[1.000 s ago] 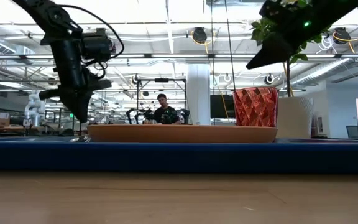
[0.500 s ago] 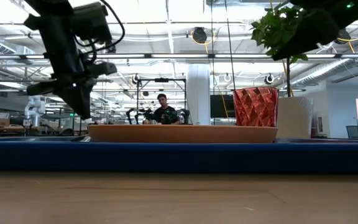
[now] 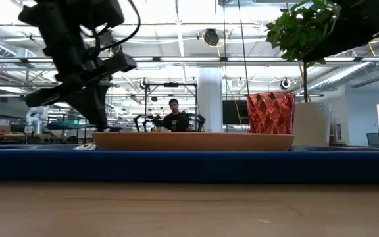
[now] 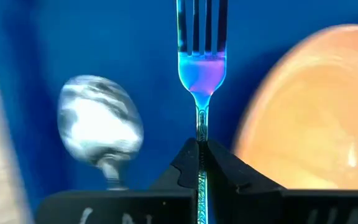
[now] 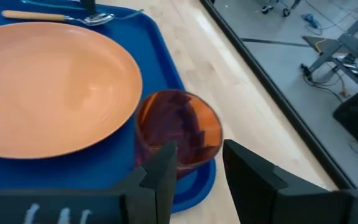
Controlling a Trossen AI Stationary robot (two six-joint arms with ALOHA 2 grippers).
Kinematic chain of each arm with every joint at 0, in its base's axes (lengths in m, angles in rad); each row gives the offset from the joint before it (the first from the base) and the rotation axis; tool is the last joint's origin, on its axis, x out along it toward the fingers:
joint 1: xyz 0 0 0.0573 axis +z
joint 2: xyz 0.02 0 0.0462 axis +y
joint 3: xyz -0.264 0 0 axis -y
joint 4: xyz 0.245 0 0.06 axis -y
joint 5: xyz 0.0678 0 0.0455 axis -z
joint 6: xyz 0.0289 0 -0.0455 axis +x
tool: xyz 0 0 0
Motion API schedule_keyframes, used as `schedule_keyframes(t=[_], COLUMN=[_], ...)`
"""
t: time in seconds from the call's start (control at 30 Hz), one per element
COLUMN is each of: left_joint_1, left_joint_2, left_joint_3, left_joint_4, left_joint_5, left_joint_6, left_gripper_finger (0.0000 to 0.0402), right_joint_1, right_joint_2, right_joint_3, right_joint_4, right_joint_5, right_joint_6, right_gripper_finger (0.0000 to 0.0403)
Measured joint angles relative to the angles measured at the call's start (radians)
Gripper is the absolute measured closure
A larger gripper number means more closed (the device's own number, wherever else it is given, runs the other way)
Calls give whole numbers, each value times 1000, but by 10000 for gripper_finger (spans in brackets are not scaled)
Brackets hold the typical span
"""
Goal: Pick and place plate/cup/fork/spoon on tray
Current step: Put the blue fork on the blue serving tray to the left of the orange plate
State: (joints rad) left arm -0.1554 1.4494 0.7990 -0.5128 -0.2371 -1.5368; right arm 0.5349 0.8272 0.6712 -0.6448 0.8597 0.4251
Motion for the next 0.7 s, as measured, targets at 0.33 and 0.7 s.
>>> schedule_keyframes(t=[0.33, 0.7], left_joint_1=[-49, -100], left_joint_2=[180, 212], left_joint_3=[256, 304], left_joint_4=[-243, -352], left_joint_5=[0, -1], left_joint_6=[-26, -152], left_gripper_finger=[391, 391], right_joint_1=[95, 165], right_joint_2=[1, 1], right_joint_3=[0, 0], right_joint_4=[-86, -117], right_joint_5=[0, 2], right_joint_6=[124, 199], right_gripper_finger=[277, 277])
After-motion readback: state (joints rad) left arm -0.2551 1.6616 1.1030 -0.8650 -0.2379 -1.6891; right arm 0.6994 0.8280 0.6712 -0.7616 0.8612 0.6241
